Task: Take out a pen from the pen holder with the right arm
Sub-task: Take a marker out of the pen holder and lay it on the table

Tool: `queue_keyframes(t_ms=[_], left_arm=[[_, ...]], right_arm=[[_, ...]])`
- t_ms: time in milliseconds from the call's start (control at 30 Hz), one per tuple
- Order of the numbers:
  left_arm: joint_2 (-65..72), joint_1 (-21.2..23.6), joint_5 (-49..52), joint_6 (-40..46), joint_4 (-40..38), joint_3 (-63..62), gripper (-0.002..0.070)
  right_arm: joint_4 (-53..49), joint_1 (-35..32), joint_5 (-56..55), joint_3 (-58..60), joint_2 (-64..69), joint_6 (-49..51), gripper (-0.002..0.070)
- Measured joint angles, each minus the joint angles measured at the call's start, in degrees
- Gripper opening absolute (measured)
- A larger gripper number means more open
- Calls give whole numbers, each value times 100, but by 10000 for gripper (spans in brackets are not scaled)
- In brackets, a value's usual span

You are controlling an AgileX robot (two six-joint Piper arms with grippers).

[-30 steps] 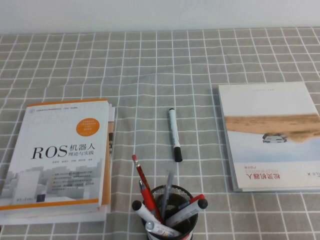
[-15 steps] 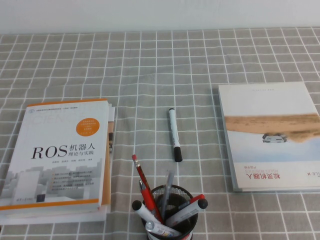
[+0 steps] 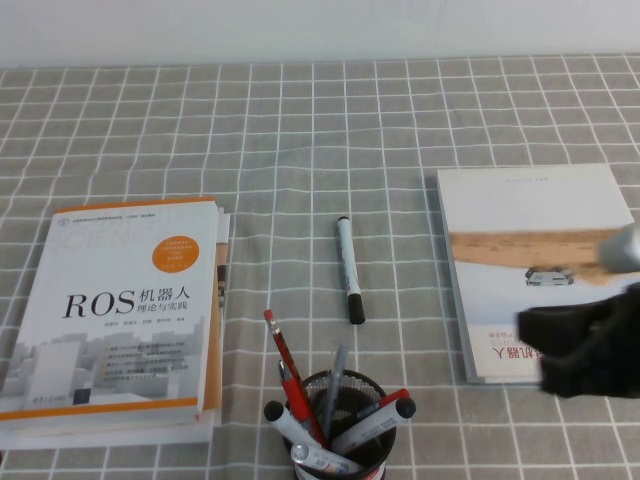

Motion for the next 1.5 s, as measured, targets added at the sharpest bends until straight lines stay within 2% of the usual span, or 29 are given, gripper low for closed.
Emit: queue_keyframes(t_ms=[167, 300, 533, 667, 800, 1033, 1300, 1500], left_arm=[[0, 0, 0, 0, 0, 0, -3], [0, 0, 0, 0, 0, 0, -3], [0, 0, 0, 0, 0, 0, -3], [0, 0, 0, 0, 0, 0, -3], [0, 0, 0, 0, 0, 0, -3], [0, 0, 0, 0, 0, 0, -3], [0, 0, 0, 0, 0, 0, -3], [0, 0, 0, 0, 0, 0, -3]], right_arm=[[24, 1153, -1219, 0, 501, -13, -11], [-345, 1752, -2274, 103, 583, -25, 21], [-1249, 2507, -4566, 1053, 583, 541, 193], [-1744, 2678, -5109, 1499, 583, 1000, 295], [-2235, 2700, -5523, 1877, 583, 1291, 350], [-2529, 2700, -6751, 2494, 905, 1432, 365], [-3006, 2700, -8374, 2640, 2155, 1757, 365], [-3174, 2700, -8498, 2630, 2860, 2064, 368]])
